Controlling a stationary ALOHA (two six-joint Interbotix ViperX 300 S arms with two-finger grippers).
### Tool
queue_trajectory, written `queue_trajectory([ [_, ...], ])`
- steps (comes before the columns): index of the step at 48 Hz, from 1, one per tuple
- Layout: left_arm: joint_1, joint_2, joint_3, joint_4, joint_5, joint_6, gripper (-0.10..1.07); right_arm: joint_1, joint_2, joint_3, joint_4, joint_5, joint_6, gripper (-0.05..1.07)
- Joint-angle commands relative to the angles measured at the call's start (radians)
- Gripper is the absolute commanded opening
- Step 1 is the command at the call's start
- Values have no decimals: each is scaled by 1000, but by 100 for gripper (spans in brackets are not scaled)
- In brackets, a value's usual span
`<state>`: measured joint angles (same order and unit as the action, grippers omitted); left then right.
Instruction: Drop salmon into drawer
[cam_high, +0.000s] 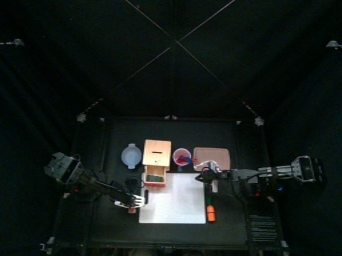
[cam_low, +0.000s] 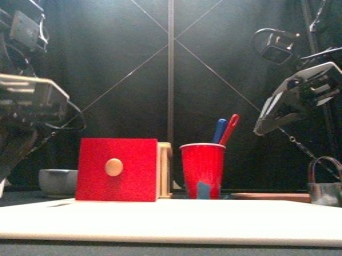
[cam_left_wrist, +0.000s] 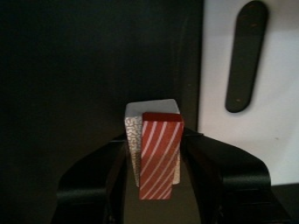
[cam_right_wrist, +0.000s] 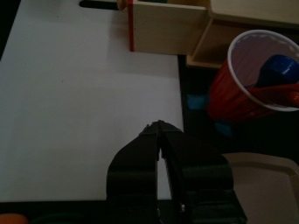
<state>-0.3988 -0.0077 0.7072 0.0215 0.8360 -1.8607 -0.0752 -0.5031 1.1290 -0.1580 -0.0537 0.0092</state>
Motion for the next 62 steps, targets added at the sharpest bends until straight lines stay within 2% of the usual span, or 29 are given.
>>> queue_trajectory([
  [1, 6, -97, -11, 38, 41, 17, 70, 0, -18, -9, 3, 0, 3, 3],
  [9, 43, -276, -11, 160, 175, 61, 70, 2, -40, -11, 8, 8, 3, 3],
  [15, 103, -394, 2, 253, 192, 141, 69, 2, -49, -11, 18, 9, 3, 3],
  [20, 192, -476, 2, 296, 179, 295, 69, 2, -51, -12, 34, 9, 5, 3],
  [26, 316, -520, -5, 273, 127, 532, 68, -2, -51, -14, 61, 11, 5, 3],
  [36, 525, -491, -41, 107, 61, 1032, 68, -5, -51, -18, 112, 14, 5, 3],
  [44, 627, -428, -95, -31, 44, 1440, 68, -9, -51, -21, 141, 20, 5, 3],
  [53, 660, -327, -158, -144, 38, 1779, 68, -31, -51, -28, 166, 34, 5, 3],
  [58, 666, -256, -212, -199, 78, 1910, 68, -44, -49, -28, 178, 37, 5, 3],
  [62, 666, -193, -258, -201, 135, 1990, 68, -61, -49, -28, 183, 37, 5, 3],
])
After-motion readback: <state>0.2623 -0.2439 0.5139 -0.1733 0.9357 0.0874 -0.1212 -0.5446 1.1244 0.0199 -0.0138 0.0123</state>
